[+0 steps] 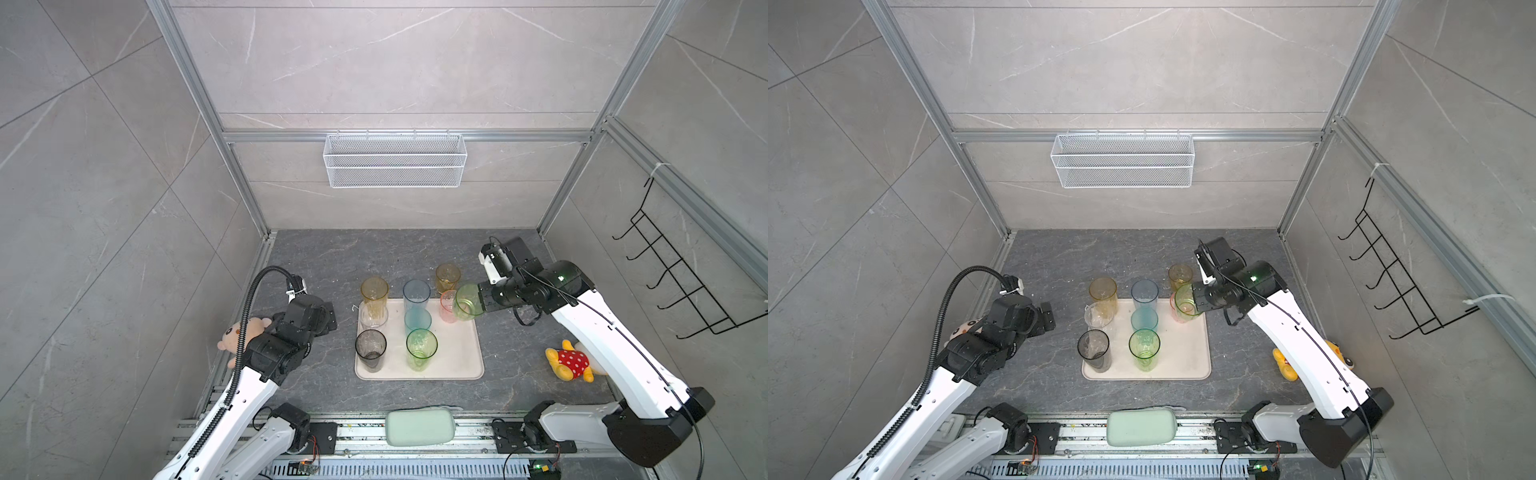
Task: Place the glasses into the tray
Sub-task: Place the glass on the tray.
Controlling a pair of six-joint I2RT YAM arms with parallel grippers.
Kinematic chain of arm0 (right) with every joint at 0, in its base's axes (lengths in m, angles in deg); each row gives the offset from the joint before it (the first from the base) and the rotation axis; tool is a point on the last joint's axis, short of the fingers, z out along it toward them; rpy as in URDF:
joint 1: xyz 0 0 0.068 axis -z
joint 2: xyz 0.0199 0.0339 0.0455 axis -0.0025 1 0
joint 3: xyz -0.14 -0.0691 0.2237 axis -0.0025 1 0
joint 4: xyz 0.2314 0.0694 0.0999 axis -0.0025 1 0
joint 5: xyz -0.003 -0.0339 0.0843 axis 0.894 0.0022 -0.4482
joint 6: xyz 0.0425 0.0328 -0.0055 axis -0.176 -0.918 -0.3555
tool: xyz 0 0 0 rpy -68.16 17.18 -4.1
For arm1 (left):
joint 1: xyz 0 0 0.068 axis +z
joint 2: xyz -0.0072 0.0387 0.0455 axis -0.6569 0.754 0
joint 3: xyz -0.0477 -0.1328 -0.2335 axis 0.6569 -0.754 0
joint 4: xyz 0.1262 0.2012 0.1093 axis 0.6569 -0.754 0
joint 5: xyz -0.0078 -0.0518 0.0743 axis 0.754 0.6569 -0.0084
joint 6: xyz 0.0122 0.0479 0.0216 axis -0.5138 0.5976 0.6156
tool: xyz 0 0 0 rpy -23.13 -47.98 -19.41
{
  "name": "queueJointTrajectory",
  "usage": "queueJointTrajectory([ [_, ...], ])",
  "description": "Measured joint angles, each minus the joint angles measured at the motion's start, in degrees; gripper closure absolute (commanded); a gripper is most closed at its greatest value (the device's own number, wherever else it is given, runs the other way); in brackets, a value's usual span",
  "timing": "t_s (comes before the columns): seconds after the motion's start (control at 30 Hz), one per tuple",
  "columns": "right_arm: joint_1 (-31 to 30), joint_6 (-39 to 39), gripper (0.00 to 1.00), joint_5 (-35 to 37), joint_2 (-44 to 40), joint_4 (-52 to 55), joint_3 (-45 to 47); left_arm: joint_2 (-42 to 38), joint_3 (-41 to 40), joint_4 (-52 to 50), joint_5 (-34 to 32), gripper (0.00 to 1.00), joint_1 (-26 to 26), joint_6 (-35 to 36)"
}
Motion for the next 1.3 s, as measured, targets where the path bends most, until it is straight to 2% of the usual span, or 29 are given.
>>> queueJointTrajectory([
  [0.27,-1.0,-2.9,1.00,-0.3,-5.1,-3.2,10.4,0.0,-0.5,0.1,0.1,0.03,0.0,0.0],
  [0.63,-4.8,-7.9,1.00,0.7,-6.4,-10.5,22.2,-0.2,-1.2,0.1,0.3,0.03,0.0,-0.8],
  [0.97,-4.9,-9.7,1.00,0.5,-5.2,-18.3,28.2,-0.4,-1.2,0.1,0.3,0.03,0.0,-0.8],
  [1.3,-4.9,-10.2,1.00,1.4,-2.3,-22.6,29.8,-0.4,-1.3,0.1,0.3,0.03,0.0,-0.8],
])
